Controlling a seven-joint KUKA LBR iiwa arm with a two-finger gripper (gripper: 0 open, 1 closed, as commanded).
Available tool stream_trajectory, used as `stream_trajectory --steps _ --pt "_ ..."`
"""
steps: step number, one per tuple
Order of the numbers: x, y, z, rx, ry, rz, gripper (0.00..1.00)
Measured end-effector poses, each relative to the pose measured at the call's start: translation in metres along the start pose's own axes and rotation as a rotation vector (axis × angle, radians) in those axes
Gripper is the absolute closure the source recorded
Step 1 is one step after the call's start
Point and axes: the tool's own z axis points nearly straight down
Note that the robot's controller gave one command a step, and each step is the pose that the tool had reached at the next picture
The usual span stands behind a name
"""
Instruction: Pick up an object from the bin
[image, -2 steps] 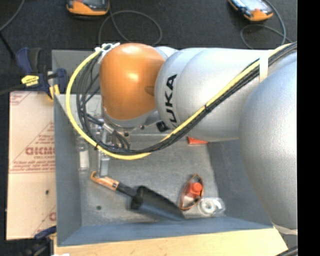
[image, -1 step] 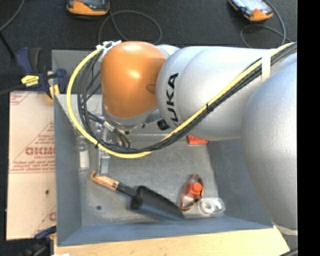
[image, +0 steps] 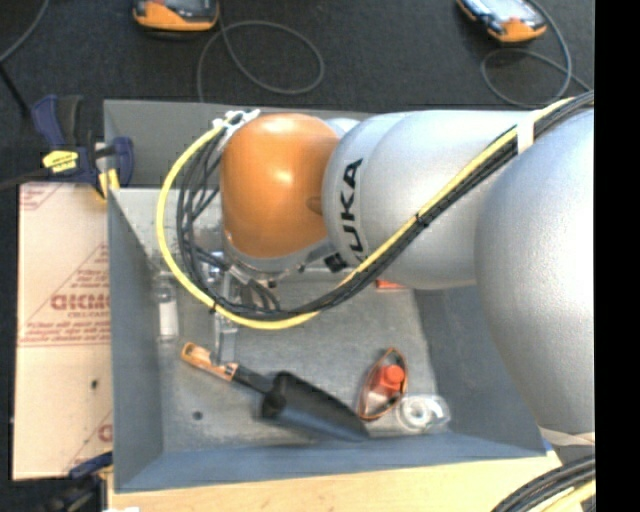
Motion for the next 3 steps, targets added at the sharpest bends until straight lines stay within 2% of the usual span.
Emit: stream_trajectory --steps 1,2,3 --pt "0.013 -0.031 0.046 0.0 0.001 0.008 0.0" --pt "0.027 -0.053 0.067 0.002 0.006 -0.006 0.0" --pt "0.093 -0.102 0.095 0.0 0.001 -0.07 1.0"
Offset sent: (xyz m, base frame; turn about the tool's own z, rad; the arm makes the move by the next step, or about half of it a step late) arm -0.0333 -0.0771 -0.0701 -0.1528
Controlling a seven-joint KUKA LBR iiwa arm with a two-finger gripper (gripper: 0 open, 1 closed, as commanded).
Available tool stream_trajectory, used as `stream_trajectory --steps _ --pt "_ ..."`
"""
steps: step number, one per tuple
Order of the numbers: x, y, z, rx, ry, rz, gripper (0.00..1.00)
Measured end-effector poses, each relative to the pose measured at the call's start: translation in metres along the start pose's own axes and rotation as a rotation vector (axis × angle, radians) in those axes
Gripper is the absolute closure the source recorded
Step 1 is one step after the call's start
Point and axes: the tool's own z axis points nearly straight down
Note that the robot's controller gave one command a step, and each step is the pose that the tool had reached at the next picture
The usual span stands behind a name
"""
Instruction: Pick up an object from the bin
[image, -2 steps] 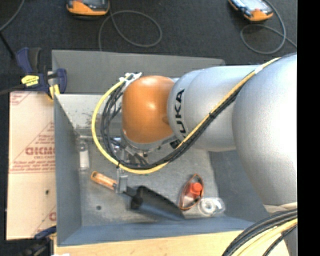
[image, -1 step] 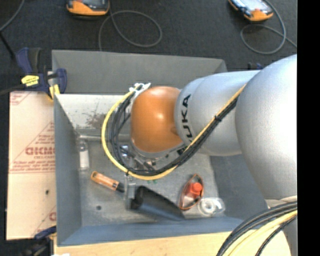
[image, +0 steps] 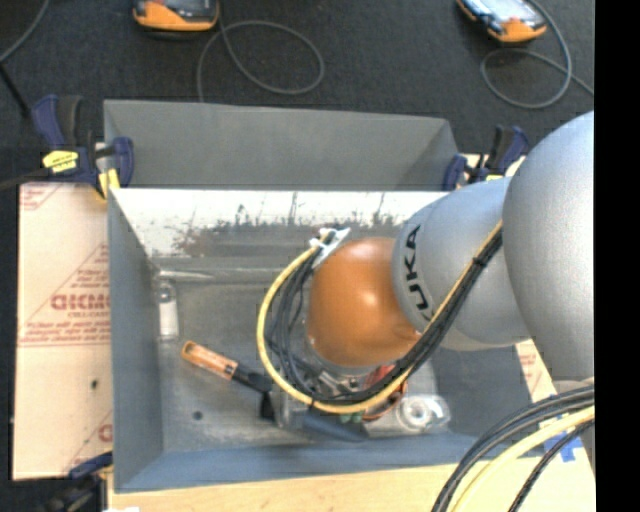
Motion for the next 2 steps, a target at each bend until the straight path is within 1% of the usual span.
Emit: stream_trajectory --steps 1,2 --pt "0.0 0.0001 0.0 0.0 0.0 0.001 1.0" --pt "-0.0047 0.0069 -0.0066 0.0 -0.002 -0.015 1.0"
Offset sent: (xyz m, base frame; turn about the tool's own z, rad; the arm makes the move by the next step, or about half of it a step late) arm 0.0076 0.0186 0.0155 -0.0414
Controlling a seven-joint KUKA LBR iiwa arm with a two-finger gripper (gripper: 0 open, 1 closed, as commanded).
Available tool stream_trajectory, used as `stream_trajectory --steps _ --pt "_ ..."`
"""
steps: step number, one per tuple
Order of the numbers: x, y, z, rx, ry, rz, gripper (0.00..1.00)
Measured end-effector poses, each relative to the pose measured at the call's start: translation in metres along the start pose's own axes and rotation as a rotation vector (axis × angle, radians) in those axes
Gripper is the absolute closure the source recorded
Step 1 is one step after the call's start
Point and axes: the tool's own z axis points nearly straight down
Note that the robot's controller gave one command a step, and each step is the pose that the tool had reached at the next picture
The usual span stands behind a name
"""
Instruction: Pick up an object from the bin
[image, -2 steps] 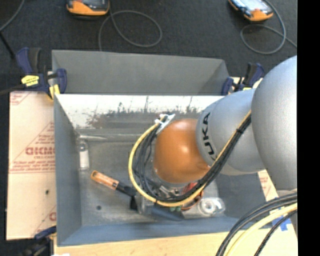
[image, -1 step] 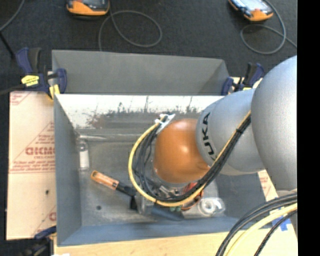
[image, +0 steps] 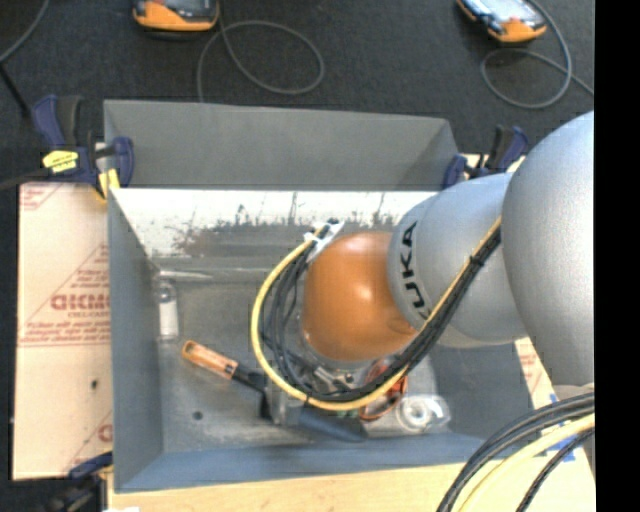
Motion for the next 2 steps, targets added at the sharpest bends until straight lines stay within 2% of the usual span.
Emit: stream_trajectory --steps 1,2 --pt "-0.013 0.004 -0.021 0.0 0.0 -0.006 1.0" --pt "-0.011 0.003 -0.07 0.001 0.006 0.0 1.0"
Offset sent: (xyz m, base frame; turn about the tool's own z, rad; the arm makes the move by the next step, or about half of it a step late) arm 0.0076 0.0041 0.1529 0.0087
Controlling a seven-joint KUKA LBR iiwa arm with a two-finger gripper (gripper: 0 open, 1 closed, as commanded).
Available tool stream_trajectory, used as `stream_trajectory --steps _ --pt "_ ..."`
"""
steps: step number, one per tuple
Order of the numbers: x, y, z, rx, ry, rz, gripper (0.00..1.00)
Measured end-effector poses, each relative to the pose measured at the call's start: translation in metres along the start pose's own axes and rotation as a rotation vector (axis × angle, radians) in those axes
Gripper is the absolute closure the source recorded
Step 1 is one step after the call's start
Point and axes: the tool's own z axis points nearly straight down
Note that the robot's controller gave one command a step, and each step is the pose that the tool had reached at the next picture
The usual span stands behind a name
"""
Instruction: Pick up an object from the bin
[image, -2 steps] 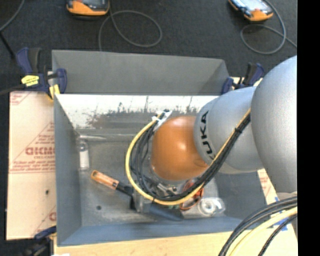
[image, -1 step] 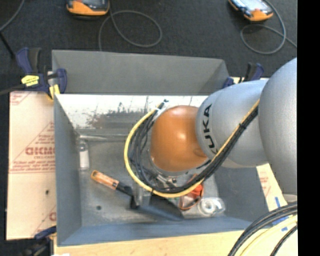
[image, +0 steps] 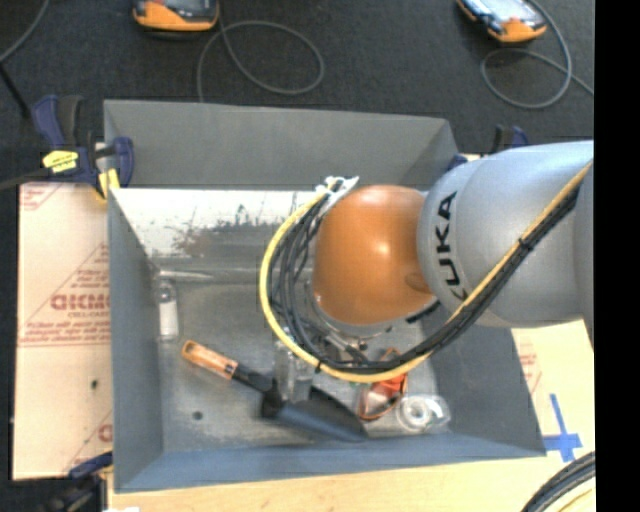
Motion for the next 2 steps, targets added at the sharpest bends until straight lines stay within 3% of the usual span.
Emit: stream_trajectory --steps 1,2 --pt "-0.012 -0.004 -0.037 -0.002 -0.012 0.035 1.0" --pt "0.007 0.006 0.105 -0.003 -0.016 0.078 0.0"
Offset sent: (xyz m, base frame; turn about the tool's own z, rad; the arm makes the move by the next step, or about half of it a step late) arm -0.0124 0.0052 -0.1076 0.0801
